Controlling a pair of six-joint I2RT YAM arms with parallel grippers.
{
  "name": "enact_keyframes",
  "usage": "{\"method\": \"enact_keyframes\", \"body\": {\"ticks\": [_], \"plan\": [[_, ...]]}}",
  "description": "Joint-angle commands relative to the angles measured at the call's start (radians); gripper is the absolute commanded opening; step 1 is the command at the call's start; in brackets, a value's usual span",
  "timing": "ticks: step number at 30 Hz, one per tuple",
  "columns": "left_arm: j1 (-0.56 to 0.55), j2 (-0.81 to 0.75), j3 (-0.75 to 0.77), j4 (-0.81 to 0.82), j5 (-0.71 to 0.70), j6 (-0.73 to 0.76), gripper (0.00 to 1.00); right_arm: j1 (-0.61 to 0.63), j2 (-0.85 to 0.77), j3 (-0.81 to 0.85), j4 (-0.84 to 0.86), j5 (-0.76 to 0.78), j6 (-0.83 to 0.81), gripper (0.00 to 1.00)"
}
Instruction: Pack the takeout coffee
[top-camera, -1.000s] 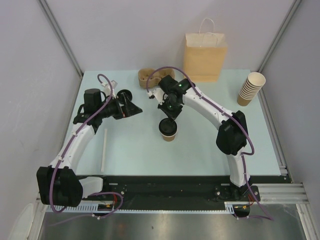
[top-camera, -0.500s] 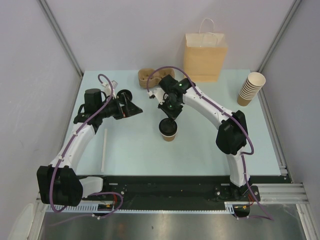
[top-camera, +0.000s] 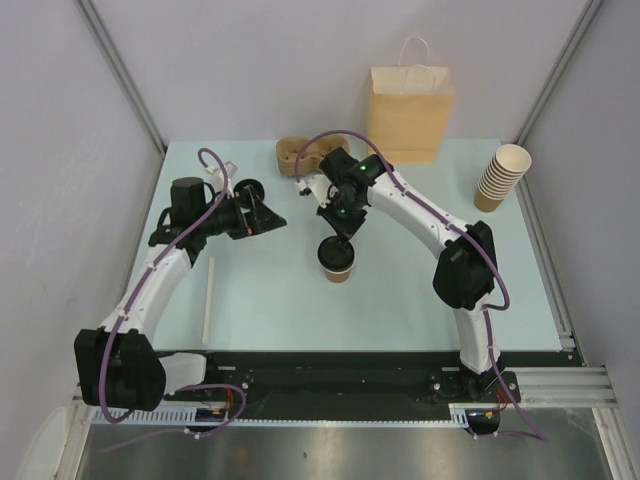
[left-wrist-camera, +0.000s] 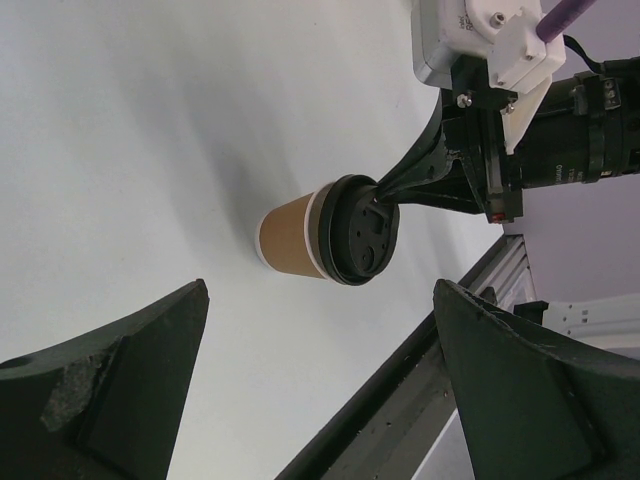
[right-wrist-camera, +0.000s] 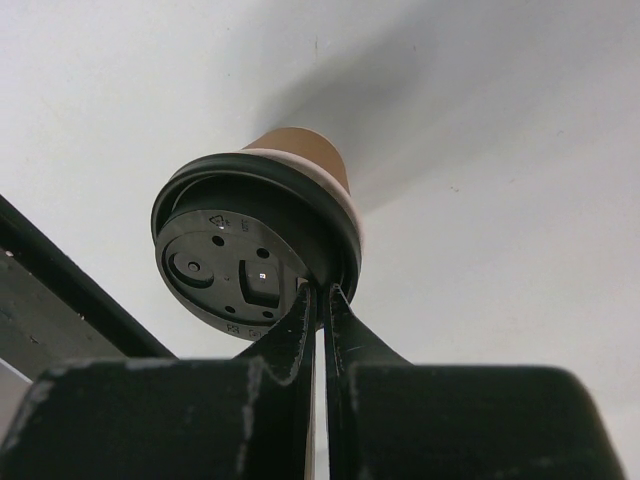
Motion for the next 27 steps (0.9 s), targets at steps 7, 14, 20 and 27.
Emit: {"method": "enact_keyframes", "body": {"ticks": [7, 14, 20, 27], "plan": [[-0.012, 0.011, 0.024, 0.023, 0.020, 0.001, 0.99, -0.010, -0.018, 0.018, -0.023, 0.000, 0.002, 0.00], [-0.012, 0.011, 0.021, 0.026, 0.022, 0.002, 0.99, -0.011, -0.004, 0.021, -0.026, -0.010, 0.005, 0.00], [-0.012, 0.011, 0.020, 0.025, 0.020, 0.004, 1.00, -0.011, 0.010, 0.025, -0.029, -0.020, 0.007, 0.00], [-0.012, 0.012, 0.015, 0.028, 0.020, 0.002, 0.99, -0.011, 0.028, 0.036, -0.031, -0.031, 0.009, 0.00]]}}
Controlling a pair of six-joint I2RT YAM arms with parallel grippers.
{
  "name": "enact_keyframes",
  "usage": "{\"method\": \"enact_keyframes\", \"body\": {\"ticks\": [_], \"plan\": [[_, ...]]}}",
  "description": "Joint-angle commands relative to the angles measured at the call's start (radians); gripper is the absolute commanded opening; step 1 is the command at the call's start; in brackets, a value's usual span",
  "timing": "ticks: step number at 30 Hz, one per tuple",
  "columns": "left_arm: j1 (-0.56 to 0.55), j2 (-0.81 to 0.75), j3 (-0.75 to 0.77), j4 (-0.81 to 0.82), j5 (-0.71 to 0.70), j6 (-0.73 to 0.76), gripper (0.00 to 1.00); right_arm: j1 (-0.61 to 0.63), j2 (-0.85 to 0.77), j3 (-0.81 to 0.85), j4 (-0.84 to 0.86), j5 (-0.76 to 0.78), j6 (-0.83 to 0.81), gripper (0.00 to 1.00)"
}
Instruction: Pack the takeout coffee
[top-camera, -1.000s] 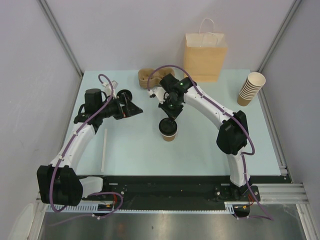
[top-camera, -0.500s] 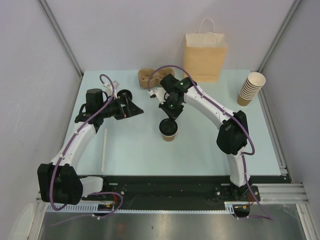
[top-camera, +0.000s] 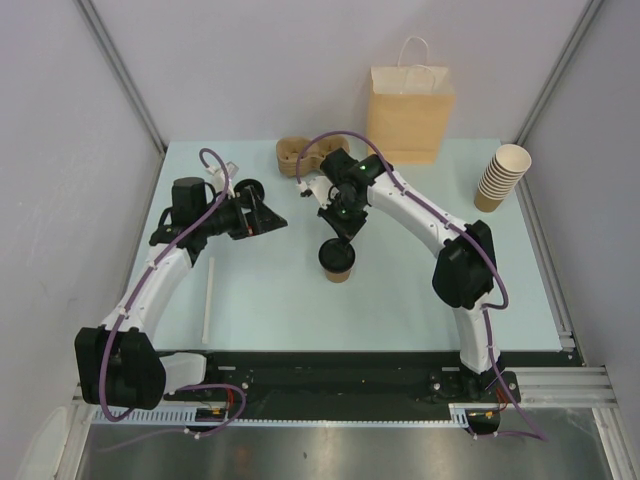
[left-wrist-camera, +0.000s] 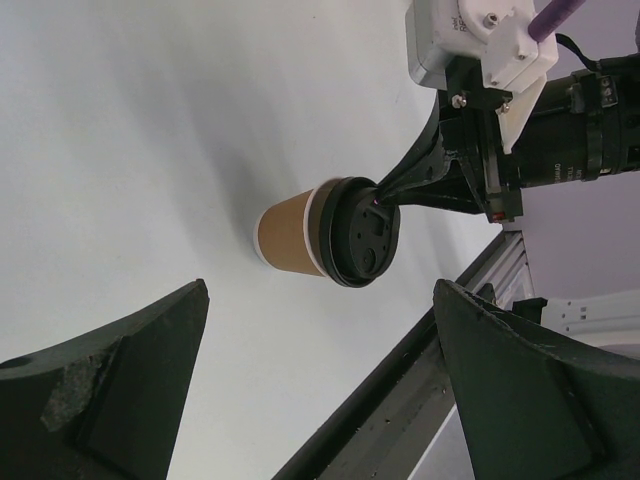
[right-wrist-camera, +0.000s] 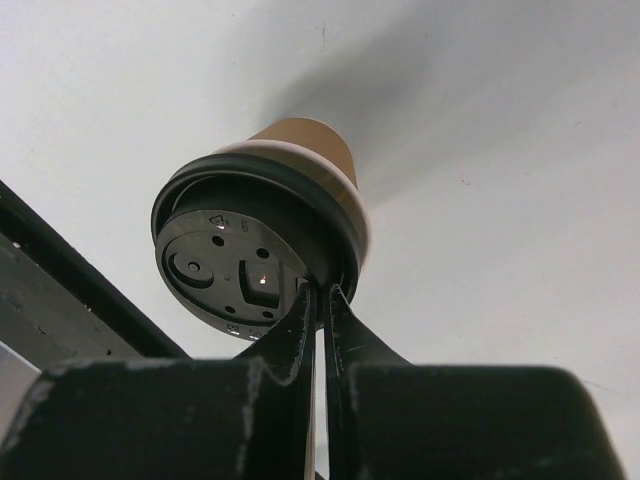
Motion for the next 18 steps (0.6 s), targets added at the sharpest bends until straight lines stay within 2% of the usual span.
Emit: {"method": "enact_keyframes", "body": {"ticks": [1, 7, 18], "plan": [[-0.006, -0.002, 0.015, 0.028, 0.016, 0.002, 1.00, -0.003, 0.023, 0.036, -0.013, -0.015, 0.007, 0.00], [-0.006, 0.000, 0.014, 0.027, 0.016, 0.002, 0.99, -0.003, 0.037, 0.048, -0.015, -0.017, 0.007, 0.02], [-0.006, 0.006, 0.011, 0.033, 0.028, 0.002, 0.99, -0.008, 0.033, 0.057, -0.018, -0.023, 0.007, 0.27]]}}
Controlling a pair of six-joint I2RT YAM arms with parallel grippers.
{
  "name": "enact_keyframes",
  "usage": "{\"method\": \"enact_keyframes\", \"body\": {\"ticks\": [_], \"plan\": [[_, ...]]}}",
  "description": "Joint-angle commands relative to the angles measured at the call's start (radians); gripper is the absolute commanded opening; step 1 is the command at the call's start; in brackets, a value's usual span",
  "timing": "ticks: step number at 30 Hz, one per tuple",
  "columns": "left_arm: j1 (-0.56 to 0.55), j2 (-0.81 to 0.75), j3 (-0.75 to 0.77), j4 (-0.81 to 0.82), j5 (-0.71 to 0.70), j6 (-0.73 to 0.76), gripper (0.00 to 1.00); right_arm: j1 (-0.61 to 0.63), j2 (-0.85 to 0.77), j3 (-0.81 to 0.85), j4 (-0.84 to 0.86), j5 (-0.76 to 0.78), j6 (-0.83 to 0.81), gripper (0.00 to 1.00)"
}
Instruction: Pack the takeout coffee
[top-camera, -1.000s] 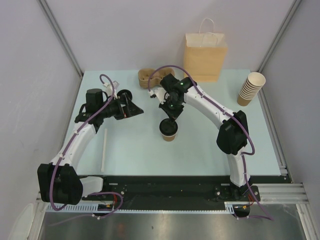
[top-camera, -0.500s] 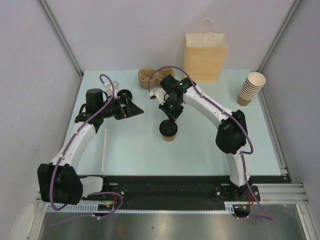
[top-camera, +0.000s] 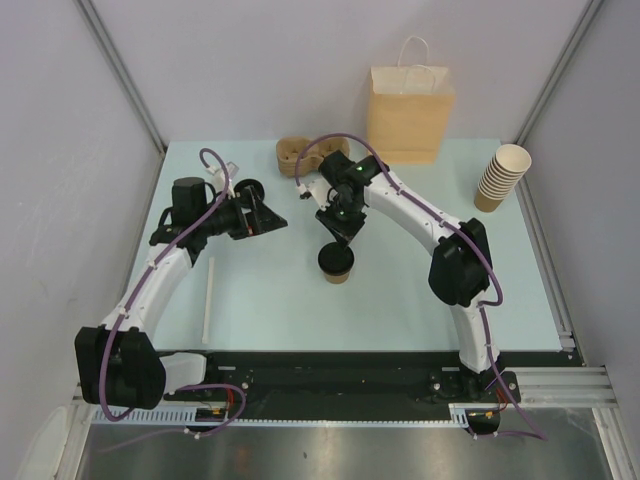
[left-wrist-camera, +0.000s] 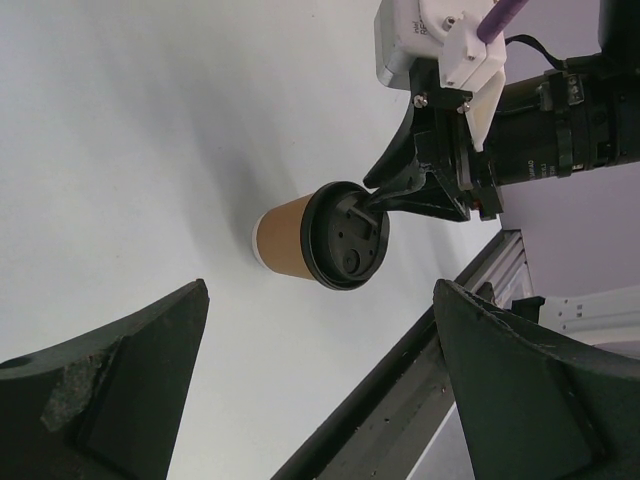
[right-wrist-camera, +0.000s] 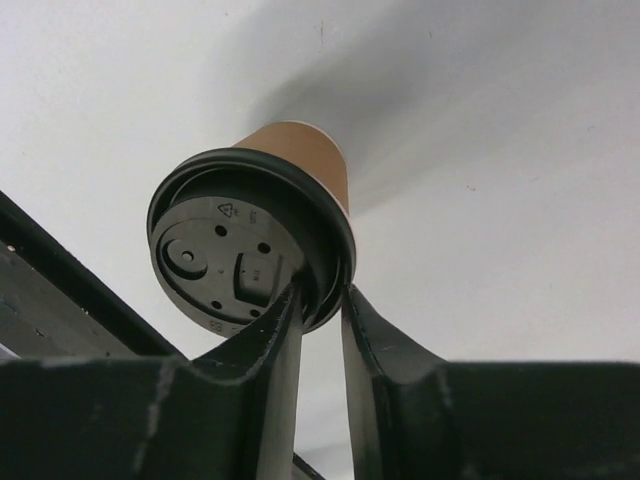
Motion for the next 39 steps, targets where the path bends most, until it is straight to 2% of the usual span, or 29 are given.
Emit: {"method": "enact_keyframes", "body": {"ticks": [1, 10, 14, 16, 19, 20, 21, 22, 24, 25, 27, 28, 29, 31, 34, 37, 39], "plan": [[-0.006, 0.003, 0.011, 0.033, 0.027, 0.002, 1.00, -0.006, -0.005, 0.049, -0.015, -0.019, 0.008, 0.29], [-0.013, 0.015, 0.021, 0.031, 0.051, 0.014, 0.99, -0.028, -0.086, 0.044, -0.013, -0.043, -0.004, 0.48], [-0.019, 0.014, 0.027, 0.036, 0.100, 0.046, 1.00, -0.064, -0.153, 0.032, -0.017, -0.078, -0.015, 0.53], [-0.026, 0.015, 0.030, 0.040, 0.151, 0.071, 0.99, -0.092, -0.196, 0.030, -0.015, -0.130, -0.017, 0.54], [-0.048, 0.023, 0.023, 0.059, 0.217, 0.094, 0.98, -0.167, -0.242, 0.014, -0.012, -0.293, 0.006, 0.54], [-0.057, 0.025, 0.014, 0.076, 0.232, 0.085, 0.96, -0.188, -0.258, -0.003, 0.003, -0.348, 0.023, 0.50], [-0.080, 0.026, -0.014, 0.129, 0.241, 0.053, 0.93, -0.237, -0.272, -0.037, 0.057, -0.461, 0.073, 0.46], [-0.094, 0.026, -0.029, 0.160, 0.245, 0.033, 0.85, -0.256, -0.297, -0.104, 0.086, -0.520, 0.097, 0.43], [-0.146, 0.037, -0.069, 0.250, 0.255, -0.027, 0.76, -0.290, -0.316, -0.182, 0.187, -0.662, 0.149, 0.37], [-0.166, 0.046, -0.075, 0.272, 0.254, -0.043, 0.66, -0.293, -0.325, -0.216, 0.221, -0.702, 0.207, 0.34], [-0.227, 0.090, -0.075, 0.316, 0.254, -0.069, 0.56, -0.295, -0.339, -0.330, 0.347, -0.801, 0.285, 0.26], [-0.246, 0.112, -0.071, 0.323, 0.252, -0.073, 0.46, -0.293, -0.342, -0.373, 0.397, -0.822, 0.377, 0.20], [-0.262, 0.130, -0.068, 0.327, 0.254, -0.081, 0.40, -0.293, -0.345, -0.440, 0.495, -0.860, 0.417, 0.13], [-0.296, 0.182, -0.068, 0.376, 0.264, -0.119, 0.28, -0.282, -0.339, -0.489, 0.560, -0.890, 0.501, 0.09], [-0.327, 0.238, -0.054, 0.409, 0.283, -0.141, 0.18, -0.246, -0.327, -0.542, 0.625, -0.888, 0.526, 0.02], [-0.341, 0.269, -0.042, 0.416, 0.294, -0.147, 0.09, -0.223, -0.313, -0.586, 0.664, -0.870, 0.551, 0.00], [-0.344, 0.295, -0.034, 0.421, 0.297, -0.152, 0.07, -0.212, -0.295, -0.603, 0.689, -0.862, 0.571, 0.00]]}}
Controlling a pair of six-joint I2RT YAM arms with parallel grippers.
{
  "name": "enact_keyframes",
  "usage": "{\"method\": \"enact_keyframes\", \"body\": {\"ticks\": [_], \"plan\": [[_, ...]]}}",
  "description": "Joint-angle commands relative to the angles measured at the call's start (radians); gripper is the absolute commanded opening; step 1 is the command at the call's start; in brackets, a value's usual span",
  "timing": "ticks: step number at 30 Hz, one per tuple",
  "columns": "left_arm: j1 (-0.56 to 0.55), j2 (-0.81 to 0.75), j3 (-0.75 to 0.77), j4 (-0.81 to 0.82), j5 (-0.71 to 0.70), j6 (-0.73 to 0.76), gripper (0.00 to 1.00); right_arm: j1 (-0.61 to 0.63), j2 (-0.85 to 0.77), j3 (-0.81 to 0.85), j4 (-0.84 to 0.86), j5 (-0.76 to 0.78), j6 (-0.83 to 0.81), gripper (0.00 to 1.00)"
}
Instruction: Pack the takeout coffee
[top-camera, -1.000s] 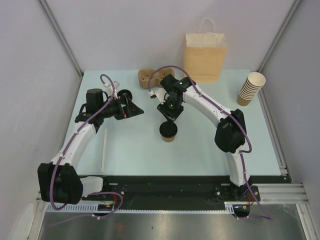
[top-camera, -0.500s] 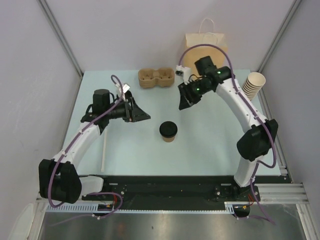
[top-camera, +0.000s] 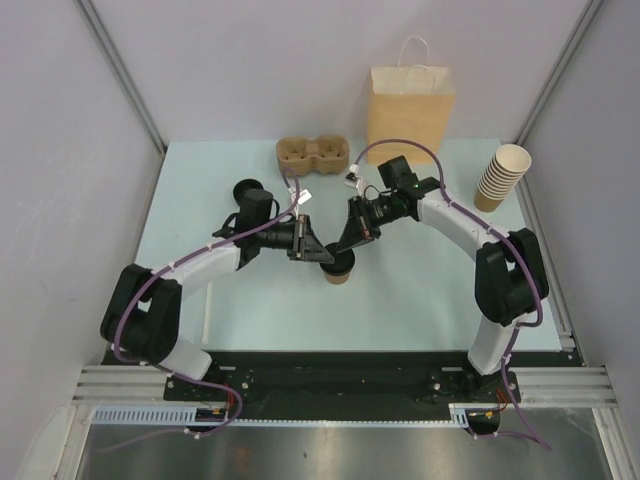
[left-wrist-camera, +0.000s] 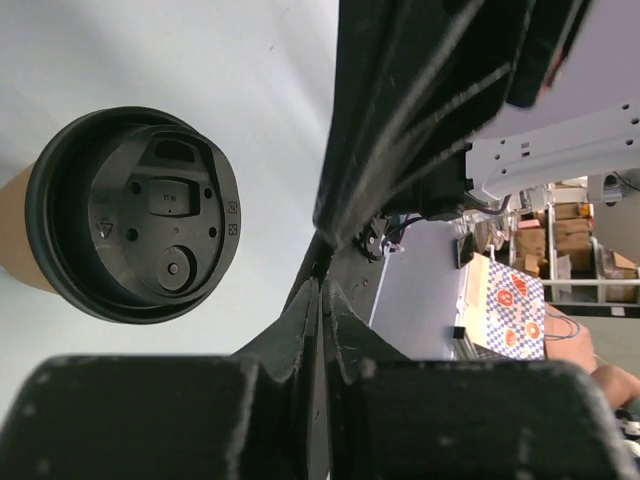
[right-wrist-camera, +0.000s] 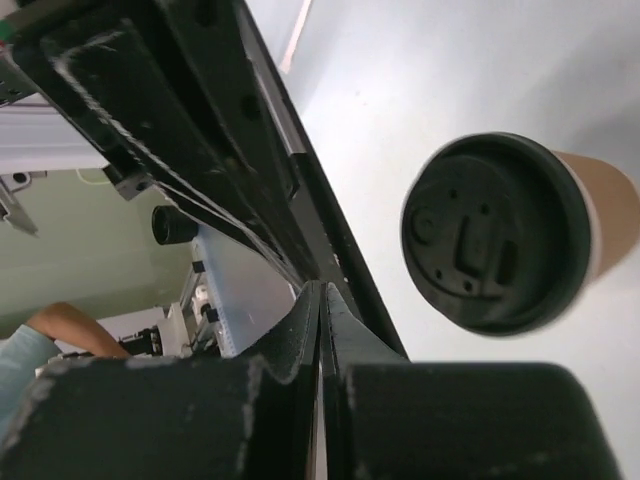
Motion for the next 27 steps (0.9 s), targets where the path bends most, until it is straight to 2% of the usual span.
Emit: {"method": "enact_keyframes", "body": {"ticks": [1, 7, 17, 27], "plan": [[-0.010, 0.034, 0.034, 0.078, 0.048, -0.027, 0.05, 0.027, 0.022, -0.033, 0.137, -0.042, 0.084, 0.00], [-0.013, 0.087, 0.039, 0.110, 0.059, -0.039, 0.00, 0.013, 0.086, -0.054, 0.159, -0.028, 0.084, 0.00], [-0.012, 0.196, 0.016, 0.149, 0.050, -0.060, 0.00, 0.013, 0.167, -0.065, 0.146, 0.007, 0.053, 0.00], [-0.004, 0.291, -0.006, 0.141, 0.032, -0.074, 0.00, -0.018, 0.249, -0.102, 0.151, -0.028, 0.019, 0.00]]}}
